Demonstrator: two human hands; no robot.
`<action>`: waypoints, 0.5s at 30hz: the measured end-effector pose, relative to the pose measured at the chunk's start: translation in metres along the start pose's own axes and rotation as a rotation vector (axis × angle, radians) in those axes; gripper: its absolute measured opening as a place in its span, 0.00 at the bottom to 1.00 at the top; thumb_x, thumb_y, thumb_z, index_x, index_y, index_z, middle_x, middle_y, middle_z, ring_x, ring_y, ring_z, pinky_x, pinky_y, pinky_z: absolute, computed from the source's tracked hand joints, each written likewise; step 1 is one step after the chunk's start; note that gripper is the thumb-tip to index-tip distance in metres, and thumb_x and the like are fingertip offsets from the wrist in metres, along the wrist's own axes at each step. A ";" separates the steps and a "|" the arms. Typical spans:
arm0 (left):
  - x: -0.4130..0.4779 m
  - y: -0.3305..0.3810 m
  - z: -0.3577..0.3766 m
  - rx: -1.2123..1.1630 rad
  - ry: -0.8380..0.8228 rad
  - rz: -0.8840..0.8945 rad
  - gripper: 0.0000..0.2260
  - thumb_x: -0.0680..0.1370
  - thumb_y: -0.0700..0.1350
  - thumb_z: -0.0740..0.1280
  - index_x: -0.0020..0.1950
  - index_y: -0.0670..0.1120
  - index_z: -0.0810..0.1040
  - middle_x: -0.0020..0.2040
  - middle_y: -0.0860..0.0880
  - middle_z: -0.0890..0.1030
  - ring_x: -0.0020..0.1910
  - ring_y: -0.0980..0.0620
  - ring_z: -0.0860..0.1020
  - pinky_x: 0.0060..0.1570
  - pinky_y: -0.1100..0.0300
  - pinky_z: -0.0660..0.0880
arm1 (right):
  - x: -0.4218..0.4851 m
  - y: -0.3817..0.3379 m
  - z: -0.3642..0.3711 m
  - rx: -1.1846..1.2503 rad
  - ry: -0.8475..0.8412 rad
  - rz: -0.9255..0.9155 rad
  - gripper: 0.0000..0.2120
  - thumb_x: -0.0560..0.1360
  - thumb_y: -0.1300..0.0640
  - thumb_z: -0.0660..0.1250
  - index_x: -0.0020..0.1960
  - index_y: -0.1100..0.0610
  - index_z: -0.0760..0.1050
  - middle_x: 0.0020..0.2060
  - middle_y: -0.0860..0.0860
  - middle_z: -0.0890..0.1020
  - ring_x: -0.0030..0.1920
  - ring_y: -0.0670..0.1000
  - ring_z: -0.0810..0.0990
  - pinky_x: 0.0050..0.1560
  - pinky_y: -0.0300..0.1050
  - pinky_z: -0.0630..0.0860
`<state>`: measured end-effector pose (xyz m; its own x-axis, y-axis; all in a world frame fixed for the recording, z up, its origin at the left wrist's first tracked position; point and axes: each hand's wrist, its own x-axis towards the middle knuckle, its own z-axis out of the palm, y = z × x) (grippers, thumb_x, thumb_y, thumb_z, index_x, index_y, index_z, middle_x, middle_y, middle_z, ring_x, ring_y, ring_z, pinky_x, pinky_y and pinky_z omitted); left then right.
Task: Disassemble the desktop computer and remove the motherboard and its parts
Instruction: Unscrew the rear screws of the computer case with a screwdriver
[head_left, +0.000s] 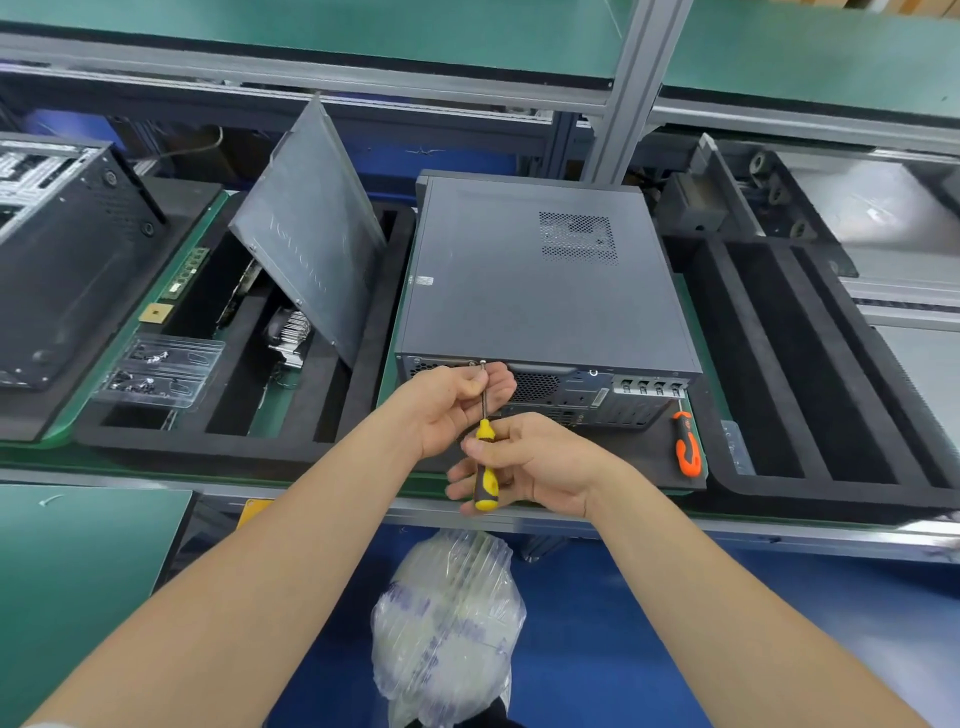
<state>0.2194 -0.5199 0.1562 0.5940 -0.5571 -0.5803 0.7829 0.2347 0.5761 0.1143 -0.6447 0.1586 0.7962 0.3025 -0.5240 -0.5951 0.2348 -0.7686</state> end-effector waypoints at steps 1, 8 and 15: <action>0.000 0.000 -0.001 -0.002 0.000 0.000 0.11 0.85 0.31 0.57 0.56 0.32 0.79 0.44 0.40 0.87 0.43 0.47 0.88 0.41 0.60 0.84 | 0.003 0.000 0.002 -0.042 0.042 -0.007 0.11 0.78 0.61 0.73 0.57 0.65 0.78 0.49 0.66 0.84 0.53 0.66 0.85 0.50 0.60 0.84; 0.000 -0.001 -0.002 0.028 0.004 0.022 0.11 0.85 0.32 0.57 0.57 0.33 0.79 0.48 0.39 0.87 0.46 0.45 0.88 0.43 0.58 0.84 | 0.015 0.007 0.013 -0.358 0.411 -0.095 0.21 0.63 0.52 0.85 0.38 0.56 0.74 0.28 0.51 0.74 0.32 0.53 0.74 0.34 0.47 0.75; -0.003 -0.003 -0.002 0.108 0.063 0.063 0.09 0.83 0.35 0.65 0.58 0.32 0.81 0.49 0.37 0.86 0.46 0.43 0.87 0.44 0.55 0.85 | 0.023 0.003 0.011 -0.770 0.737 0.020 0.22 0.65 0.40 0.79 0.33 0.53 0.70 0.32 0.48 0.78 0.34 0.50 0.76 0.34 0.45 0.71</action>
<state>0.2155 -0.5174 0.1551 0.6546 -0.4920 -0.5740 0.7212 0.1786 0.6693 0.1290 -0.6269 0.1482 0.8106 -0.3939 -0.4334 -0.5841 -0.4896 -0.6474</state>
